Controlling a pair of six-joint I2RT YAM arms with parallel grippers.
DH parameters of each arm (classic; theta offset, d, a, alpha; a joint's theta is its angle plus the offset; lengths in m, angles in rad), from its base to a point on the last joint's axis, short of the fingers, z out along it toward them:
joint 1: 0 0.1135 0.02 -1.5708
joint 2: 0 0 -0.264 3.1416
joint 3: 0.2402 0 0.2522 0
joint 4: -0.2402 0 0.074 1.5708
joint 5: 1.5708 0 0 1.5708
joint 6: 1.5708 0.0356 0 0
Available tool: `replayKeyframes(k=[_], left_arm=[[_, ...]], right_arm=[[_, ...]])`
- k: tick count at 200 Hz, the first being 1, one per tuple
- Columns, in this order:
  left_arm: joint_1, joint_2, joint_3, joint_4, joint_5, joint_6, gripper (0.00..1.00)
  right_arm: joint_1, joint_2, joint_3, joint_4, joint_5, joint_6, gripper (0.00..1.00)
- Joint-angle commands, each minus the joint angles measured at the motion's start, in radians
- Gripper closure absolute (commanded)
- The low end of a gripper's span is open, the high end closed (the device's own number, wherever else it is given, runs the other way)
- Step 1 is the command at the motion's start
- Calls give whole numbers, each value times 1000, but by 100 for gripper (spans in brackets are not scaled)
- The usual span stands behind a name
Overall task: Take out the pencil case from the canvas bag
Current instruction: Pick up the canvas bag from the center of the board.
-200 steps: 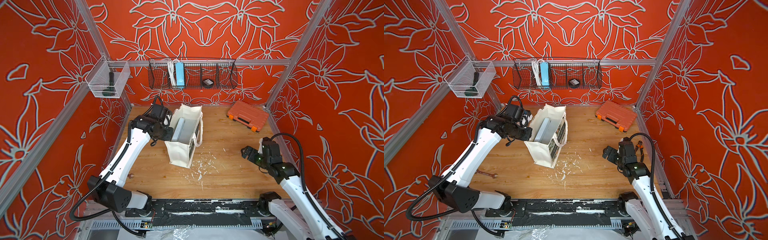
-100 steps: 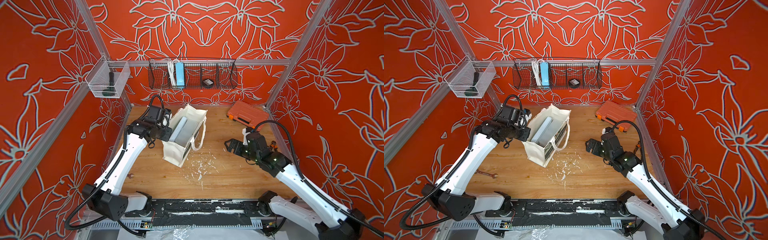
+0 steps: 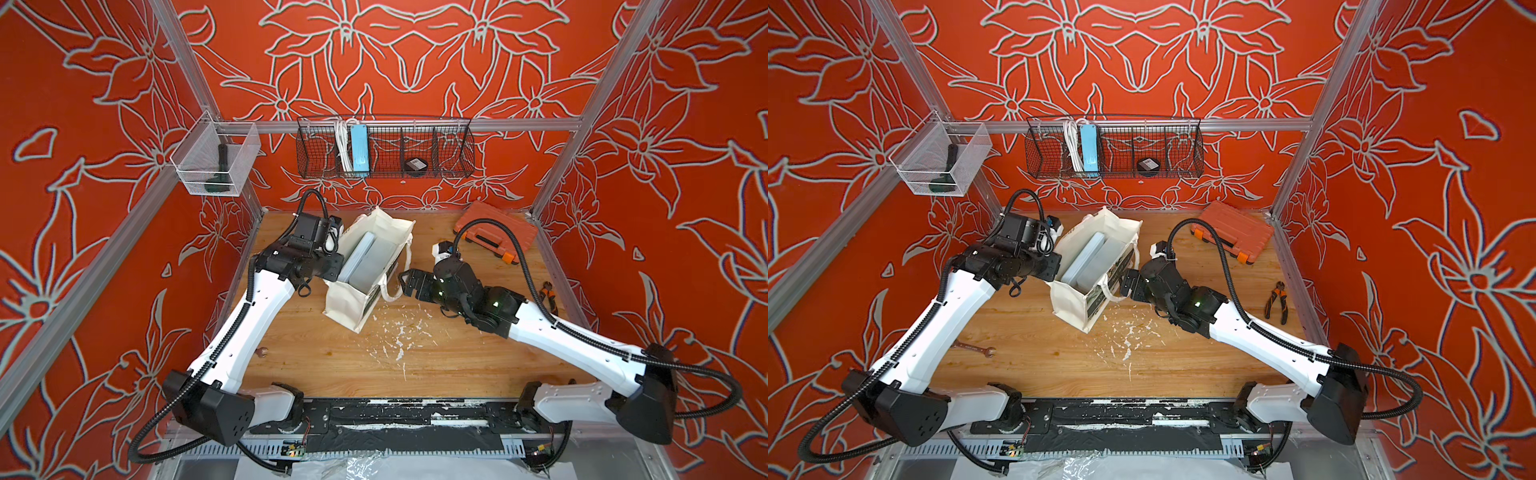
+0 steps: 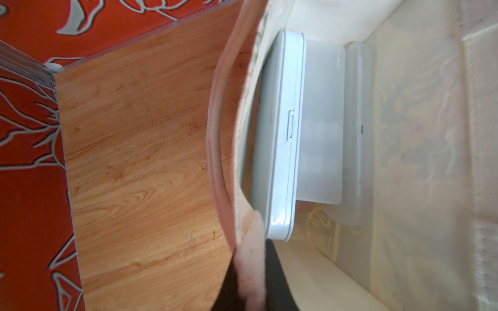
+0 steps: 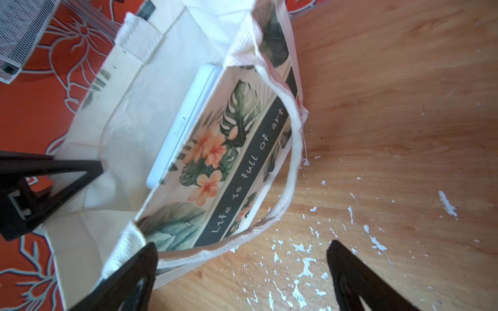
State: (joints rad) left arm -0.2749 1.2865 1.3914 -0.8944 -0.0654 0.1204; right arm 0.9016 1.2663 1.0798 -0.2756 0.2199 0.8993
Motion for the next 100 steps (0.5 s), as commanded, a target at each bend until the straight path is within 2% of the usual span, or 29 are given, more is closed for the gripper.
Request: replayKeyframes(k=[1, 74, 100], left_arm=[[2, -61, 21, 177, -19, 22, 100], [2, -67, 24, 201, 6, 53, 100], [2, -76, 21, 220, 10, 67, 100]], right_arm=[[14, 16, 48, 53, 78, 26, 2], [35, 169, 146, 52, 34, 85, 2], [48, 197, 123, 65, 44, 133, 7]])
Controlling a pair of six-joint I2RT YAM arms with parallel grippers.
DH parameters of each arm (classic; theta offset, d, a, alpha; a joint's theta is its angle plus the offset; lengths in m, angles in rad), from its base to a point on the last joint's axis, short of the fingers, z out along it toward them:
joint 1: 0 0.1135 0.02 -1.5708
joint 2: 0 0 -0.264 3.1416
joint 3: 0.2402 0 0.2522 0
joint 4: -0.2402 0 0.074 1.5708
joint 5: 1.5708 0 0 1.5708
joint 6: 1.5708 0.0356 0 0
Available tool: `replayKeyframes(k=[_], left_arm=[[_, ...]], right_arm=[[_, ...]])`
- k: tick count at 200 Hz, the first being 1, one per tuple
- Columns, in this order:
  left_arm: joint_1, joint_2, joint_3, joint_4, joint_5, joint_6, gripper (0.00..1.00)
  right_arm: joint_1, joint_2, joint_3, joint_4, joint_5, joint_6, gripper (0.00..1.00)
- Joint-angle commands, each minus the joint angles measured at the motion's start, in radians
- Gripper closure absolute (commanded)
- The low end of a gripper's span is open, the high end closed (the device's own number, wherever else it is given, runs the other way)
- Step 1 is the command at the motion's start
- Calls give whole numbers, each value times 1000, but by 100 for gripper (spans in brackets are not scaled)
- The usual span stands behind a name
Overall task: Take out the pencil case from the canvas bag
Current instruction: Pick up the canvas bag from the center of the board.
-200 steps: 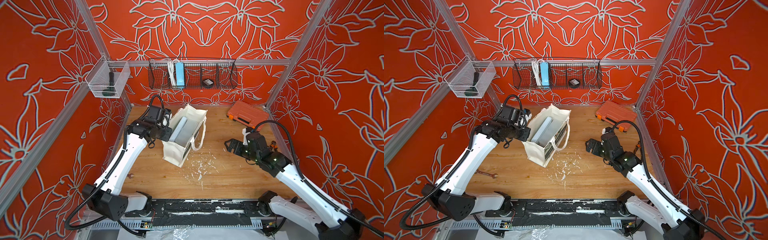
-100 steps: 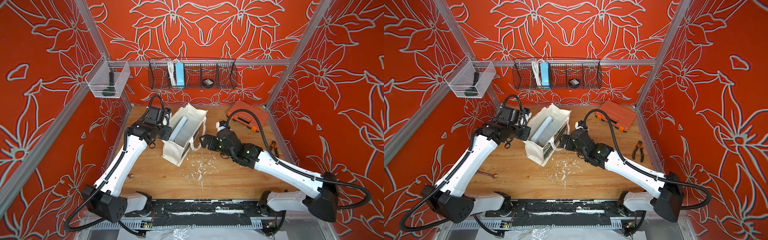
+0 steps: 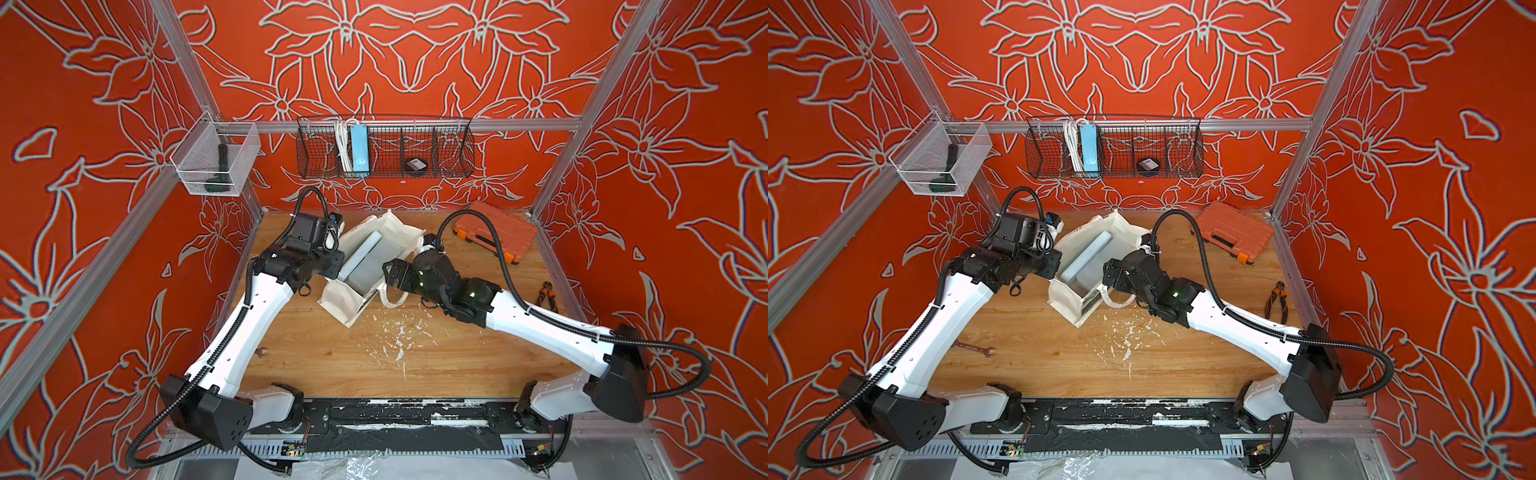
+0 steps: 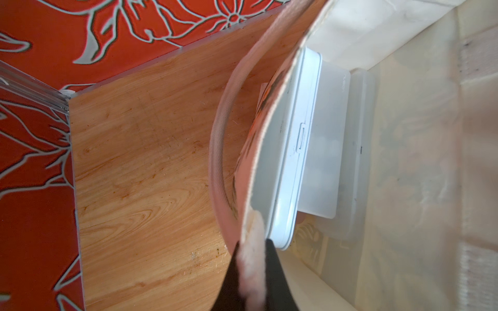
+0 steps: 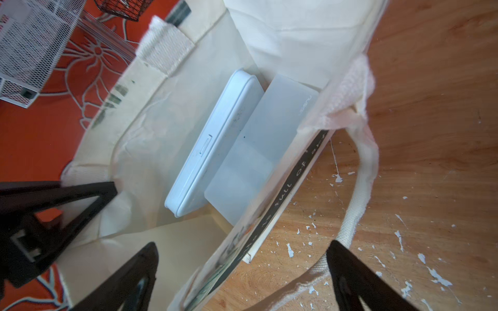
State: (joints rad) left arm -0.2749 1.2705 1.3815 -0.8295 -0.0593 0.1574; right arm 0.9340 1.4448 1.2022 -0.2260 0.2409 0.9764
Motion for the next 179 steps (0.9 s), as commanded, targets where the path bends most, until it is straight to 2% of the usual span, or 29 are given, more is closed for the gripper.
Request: replayKeyframes(k=[1, 20, 78, 111, 155, 179], left_arm=[[2, -61, 30, 156, 5, 32, 100], [2, -66, 26, 184, 7, 53, 100], [2, -60, 45, 231, -17, 81, 100], [2, -49, 55, 242, -33, 57, 100], [2, -68, 40, 268, -67, 38, 100], [2, -112, -27, 284, -85, 74, 100]], right_arm=[[16, 19, 0, 16, 23, 58, 7], [22, 27, -37, 50, 27, 90, 23], [26, -2, -153, 105, 40, 111, 52], [28, -29, -234, 120, 31, 132, 77], [29, -83, -358, 127, 39, 154, 79], [29, -108, -410, 111, 45, 153, 79]])
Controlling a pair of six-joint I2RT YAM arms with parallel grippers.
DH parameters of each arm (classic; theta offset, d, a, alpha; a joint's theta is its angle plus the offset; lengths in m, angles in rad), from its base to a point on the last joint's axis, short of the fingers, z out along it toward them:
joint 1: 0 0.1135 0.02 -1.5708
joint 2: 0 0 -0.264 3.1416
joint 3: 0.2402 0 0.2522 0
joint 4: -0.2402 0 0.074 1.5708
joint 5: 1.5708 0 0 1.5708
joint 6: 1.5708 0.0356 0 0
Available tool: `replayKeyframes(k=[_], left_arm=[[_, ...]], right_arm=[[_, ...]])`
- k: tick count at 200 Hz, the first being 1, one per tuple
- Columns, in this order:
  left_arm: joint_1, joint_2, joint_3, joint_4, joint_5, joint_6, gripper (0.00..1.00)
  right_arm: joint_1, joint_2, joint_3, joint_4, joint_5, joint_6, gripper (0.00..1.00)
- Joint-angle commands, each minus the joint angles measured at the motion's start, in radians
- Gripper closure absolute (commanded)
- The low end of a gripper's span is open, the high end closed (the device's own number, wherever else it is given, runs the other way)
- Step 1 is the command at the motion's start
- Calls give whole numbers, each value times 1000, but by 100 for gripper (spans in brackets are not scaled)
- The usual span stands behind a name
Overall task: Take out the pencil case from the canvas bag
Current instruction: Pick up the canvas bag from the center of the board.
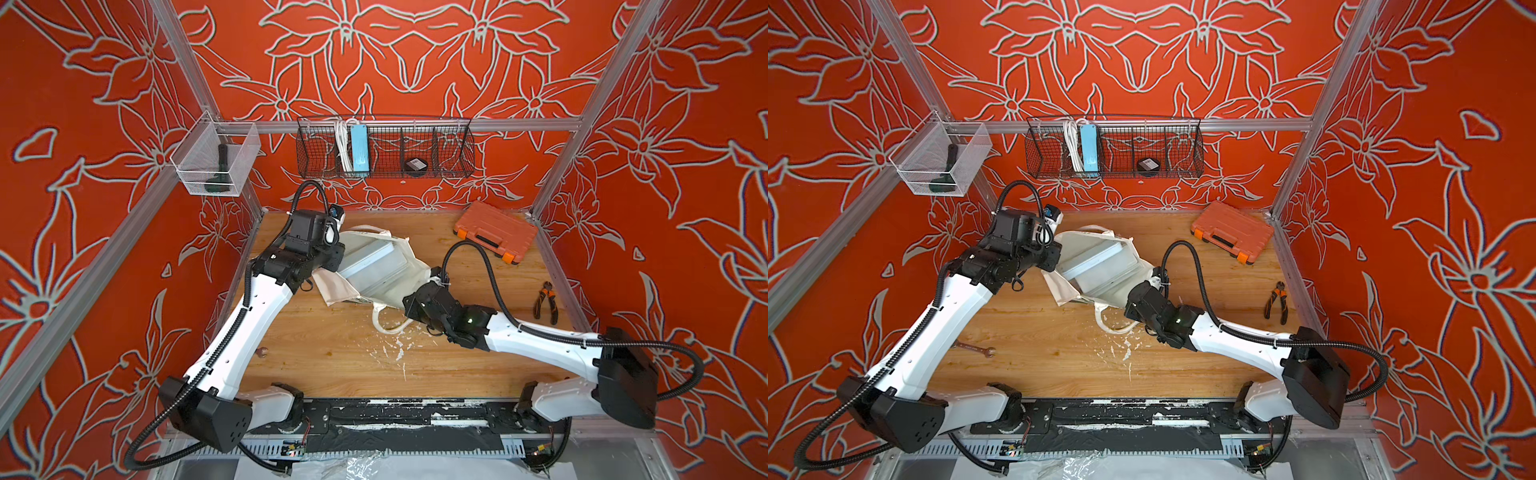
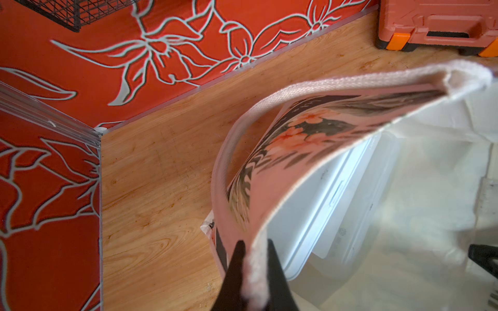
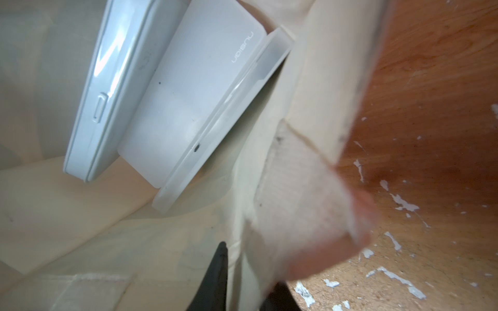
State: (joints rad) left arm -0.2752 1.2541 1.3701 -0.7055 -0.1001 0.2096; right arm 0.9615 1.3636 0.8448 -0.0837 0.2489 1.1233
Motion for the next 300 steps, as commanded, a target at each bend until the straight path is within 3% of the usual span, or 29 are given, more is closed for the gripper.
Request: replayKeyframes(k=[1, 34, 67, 126, 152, 188, 256, 300], left_arm=[[2, -98, -18, 161, -45, 23, 100], [2, -153, -128, 172, -48, 17, 100], [2, -185, -188, 157, 28, -43, 100], [2, -198, -232, 141, 201, -139, 100], [2, -221, -261, 150, 206, -138, 100], [10, -243, -289, 159, 228, -153, 100], [18, -259, -313, 168, 277, -179, 100], [16, -287, -284, 136, 298, -126, 100]], right_arm=[[2, -27, -54, -31, 38, 6, 79], [2, -38, -100, -54, 53, -10, 76], [2, -42, -99, -55, 29, -50, 69], [19, -127, -63, -95, 33, -100, 44], [32, -189, -54, -118, 61, -103, 33], [56, -235, -32, -94, 78, -105, 27], [149, -103, 75, -8, 118, -107, 15], [200, 12, 117, 108, 151, -98, 7]])
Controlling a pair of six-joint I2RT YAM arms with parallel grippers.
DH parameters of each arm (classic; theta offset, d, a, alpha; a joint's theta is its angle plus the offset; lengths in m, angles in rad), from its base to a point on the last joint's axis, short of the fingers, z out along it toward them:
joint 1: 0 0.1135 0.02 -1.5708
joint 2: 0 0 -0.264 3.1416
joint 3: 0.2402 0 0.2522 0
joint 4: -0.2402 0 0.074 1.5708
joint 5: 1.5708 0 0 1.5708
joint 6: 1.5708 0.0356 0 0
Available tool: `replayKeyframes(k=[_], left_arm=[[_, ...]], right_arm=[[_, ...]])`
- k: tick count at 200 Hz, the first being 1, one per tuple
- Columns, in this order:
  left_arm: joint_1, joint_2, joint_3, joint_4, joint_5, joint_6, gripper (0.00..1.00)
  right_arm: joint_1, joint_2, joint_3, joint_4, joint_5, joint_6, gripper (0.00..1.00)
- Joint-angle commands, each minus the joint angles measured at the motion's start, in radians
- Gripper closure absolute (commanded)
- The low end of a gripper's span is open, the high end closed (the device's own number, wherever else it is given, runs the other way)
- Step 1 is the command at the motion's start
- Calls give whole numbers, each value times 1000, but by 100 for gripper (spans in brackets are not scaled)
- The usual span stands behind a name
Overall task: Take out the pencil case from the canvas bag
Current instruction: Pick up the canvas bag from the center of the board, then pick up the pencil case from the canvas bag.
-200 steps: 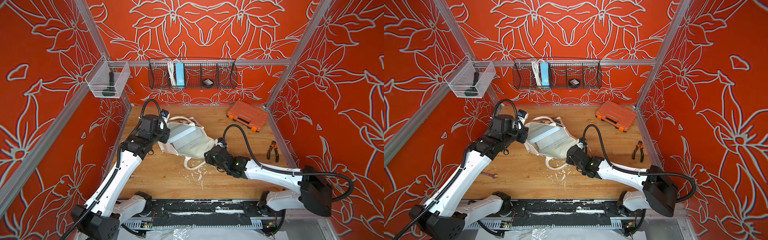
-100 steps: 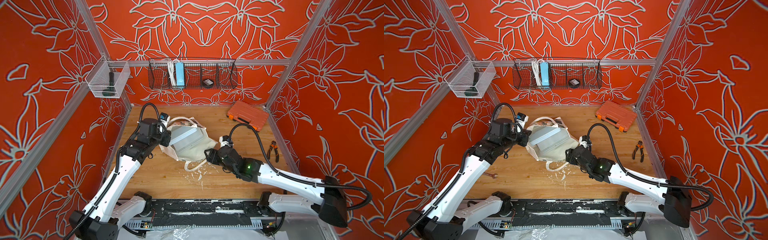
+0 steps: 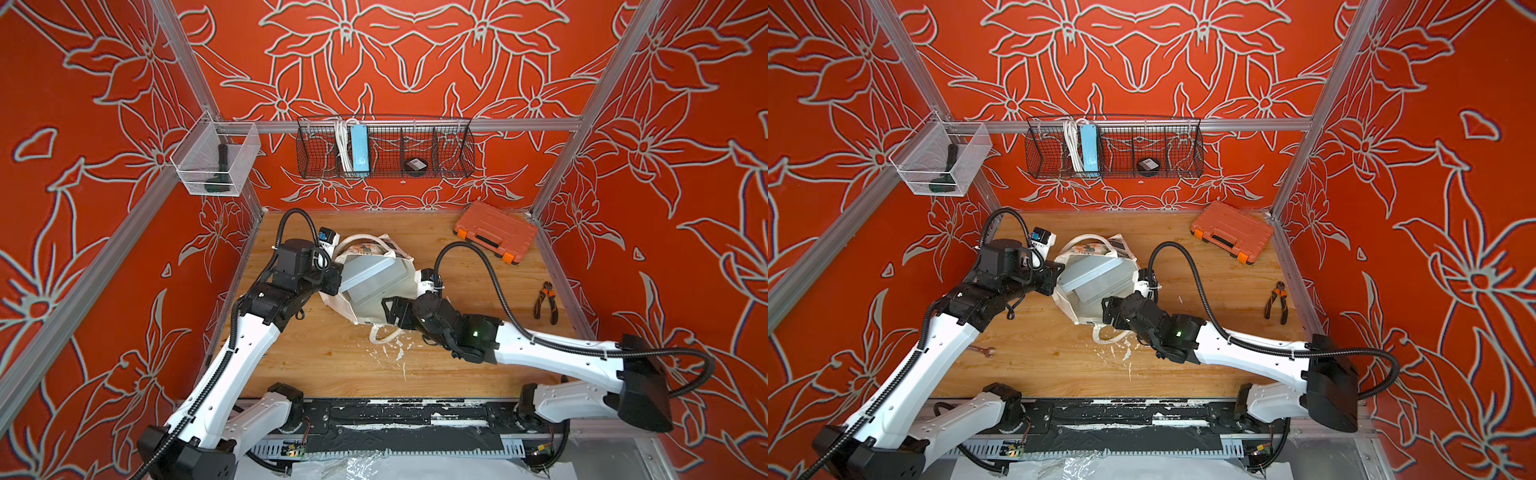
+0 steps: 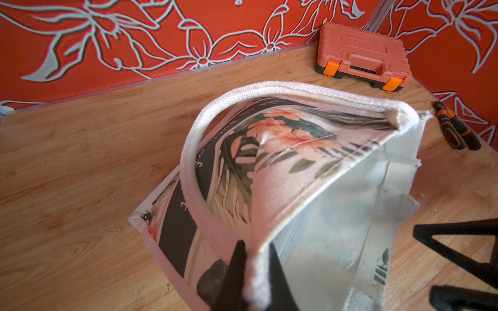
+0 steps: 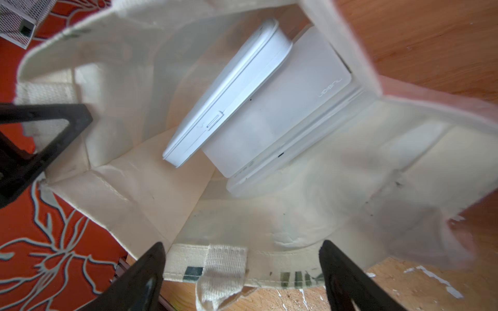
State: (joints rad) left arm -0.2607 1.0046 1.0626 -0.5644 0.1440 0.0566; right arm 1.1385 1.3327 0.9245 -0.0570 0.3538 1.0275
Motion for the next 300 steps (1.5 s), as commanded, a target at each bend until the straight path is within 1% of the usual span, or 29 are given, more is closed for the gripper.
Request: replayKeyframes(k=[1, 7, 13, 30, 60, 92, 113, 124, 153, 173, 190, 208, 230, 287, 300], left_arm=[[2, -37, 25, -6, 53, 31, 100], [1, -30, 33, -18, 55, 49, 100], [1, -26, 39, -27, 52, 61, 100], [2, -26, 31, -17, 43, 80, 100], [1, -26, 4, 29, 45, 19, 100], [1, -26, 14, 6, 96, -13, 100], [1, -26, -18, 1, 185, -39, 100], [1, -26, -34, 3, 211, -42, 100], [1, -26, -44, 12, 178, -47, 100], [2, -26, -47, 18, 175, -47, 100], [0, -26, -53, 19, 181, -46, 100], [0, -26, -59, 17, 180, -41, 100], [0, -27, -66, 14, 162, -37, 100], [0, -26, -83, 16, 166, -28, 100], [0, -26, -82, 15, 166, -28, 100]], right_arm=[[25, 45, 38, 83, 46, -3, 7], [28, 57, 47, 89, 49, -4, 6], [32, 70, 56, 92, 54, -3, 2], [38, 100, 71, 98, 72, 7, 2], [38, 126, 59, 162, 116, 32, 2], [38, 155, 80, 172, 152, 46, 2], [38, 187, 81, 211, 172, 69, 2], [38, 204, 78, 239, 180, 83, 2], [37, 248, 82, 299, 193, 110, 2], [33, 272, 93, 317, 194, 118, 2], [22, 292, 113, 313, 178, 127, 2], [4, 314, 131, 342, 123, 112, 4], [-6, 322, 136, 346, 135, 130, 5], [-39, 365, 161, 331, 103, 232, 9], [-45, 372, 159, 344, 99, 255, 13]])
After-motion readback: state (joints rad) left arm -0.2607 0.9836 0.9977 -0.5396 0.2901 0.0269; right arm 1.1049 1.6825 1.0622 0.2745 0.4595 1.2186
